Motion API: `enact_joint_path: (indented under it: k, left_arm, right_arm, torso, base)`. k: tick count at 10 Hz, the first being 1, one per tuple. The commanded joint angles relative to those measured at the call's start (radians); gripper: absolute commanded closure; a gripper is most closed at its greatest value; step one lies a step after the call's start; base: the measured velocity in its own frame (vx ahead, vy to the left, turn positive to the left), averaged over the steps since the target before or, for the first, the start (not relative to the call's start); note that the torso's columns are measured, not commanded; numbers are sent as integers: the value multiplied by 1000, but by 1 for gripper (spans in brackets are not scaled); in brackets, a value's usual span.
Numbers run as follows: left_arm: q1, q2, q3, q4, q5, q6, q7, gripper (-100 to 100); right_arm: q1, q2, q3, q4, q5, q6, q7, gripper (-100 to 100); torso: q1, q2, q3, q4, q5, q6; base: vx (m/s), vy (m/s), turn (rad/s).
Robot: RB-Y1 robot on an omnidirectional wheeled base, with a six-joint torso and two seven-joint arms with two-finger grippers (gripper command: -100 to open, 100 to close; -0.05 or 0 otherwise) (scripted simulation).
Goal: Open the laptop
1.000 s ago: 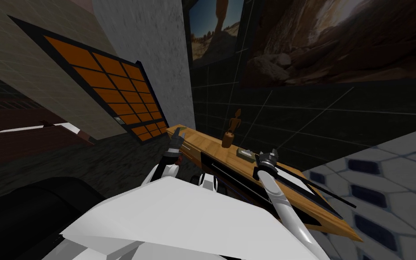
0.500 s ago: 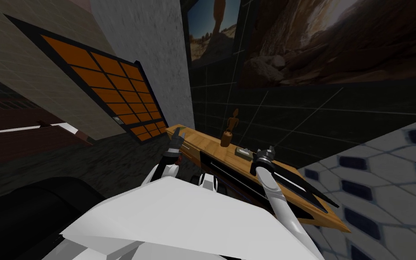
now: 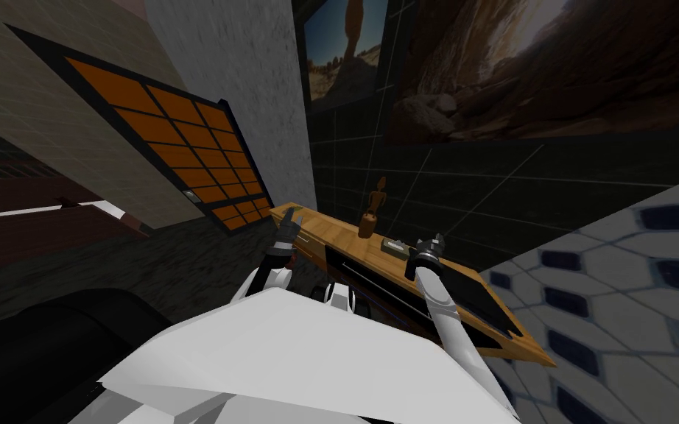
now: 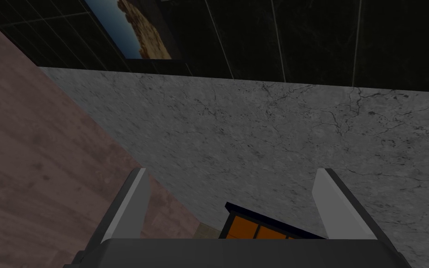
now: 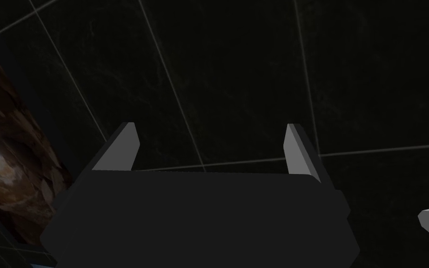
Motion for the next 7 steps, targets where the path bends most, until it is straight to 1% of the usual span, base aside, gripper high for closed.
enact_joint_path:
  k: [1, 2, 7]
  left_arm:
    - [0, 0, 0, 0, 0, 0, 0, 0]
    - [0, 0, 0, 0, 0, 0, 0, 0]
    - [0, 0, 0, 0, 0, 0, 0, 0]
  right_arm:
    - [-6, 17, -14, -21, -22, -18, 38, -100]
    - [-6, 18, -16, -24, -25, -22, 47, 0]
    - [-6, 18, -16, -24, -25, -22, 47, 0]
  torso:
    - [0, 1, 0, 0, 0, 0]
    - [0, 0, 0, 0, 0, 0]
    - [0, 0, 0, 0, 0, 0]
  base:
    - [-13, -14, -2]
    - [0, 0, 0]
    - [0, 0, 0]
